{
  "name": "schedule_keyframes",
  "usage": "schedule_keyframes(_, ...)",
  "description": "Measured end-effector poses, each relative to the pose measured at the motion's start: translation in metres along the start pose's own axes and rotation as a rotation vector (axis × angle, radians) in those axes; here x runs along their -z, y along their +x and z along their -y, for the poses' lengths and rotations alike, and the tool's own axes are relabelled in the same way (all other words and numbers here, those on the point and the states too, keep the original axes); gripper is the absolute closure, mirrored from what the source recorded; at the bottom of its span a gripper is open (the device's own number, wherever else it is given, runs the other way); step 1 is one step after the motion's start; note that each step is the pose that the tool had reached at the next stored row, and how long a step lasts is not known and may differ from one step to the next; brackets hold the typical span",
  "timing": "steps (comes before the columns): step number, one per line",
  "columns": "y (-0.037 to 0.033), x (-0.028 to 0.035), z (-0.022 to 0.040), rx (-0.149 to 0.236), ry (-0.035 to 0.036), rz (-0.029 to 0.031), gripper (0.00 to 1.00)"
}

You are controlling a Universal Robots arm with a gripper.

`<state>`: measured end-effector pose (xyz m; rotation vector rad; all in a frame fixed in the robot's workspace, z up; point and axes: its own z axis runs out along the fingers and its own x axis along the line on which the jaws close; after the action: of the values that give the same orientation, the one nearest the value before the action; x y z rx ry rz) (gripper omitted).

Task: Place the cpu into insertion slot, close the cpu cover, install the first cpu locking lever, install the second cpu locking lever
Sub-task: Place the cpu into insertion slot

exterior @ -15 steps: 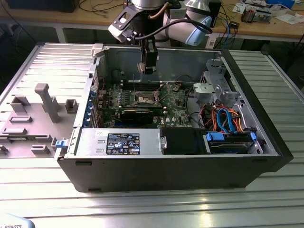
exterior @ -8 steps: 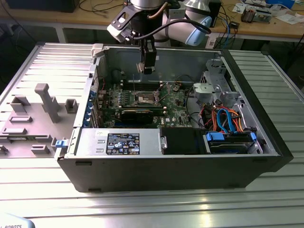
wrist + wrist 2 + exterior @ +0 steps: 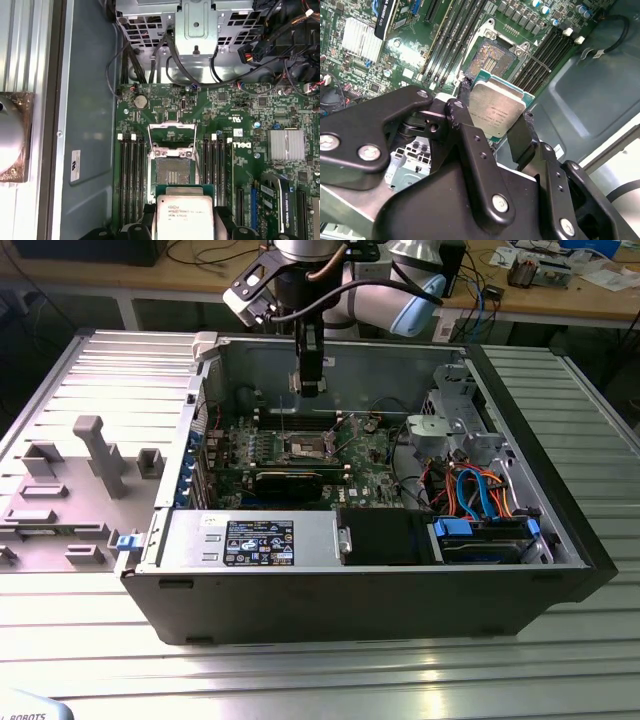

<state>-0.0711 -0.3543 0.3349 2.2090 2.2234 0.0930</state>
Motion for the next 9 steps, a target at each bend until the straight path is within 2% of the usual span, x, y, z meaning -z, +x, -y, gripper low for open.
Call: schedule_keyframes(9, 0.0000, 0.0000, 0.0000, -0.001, 0.0000, 0.0000, 0.46)
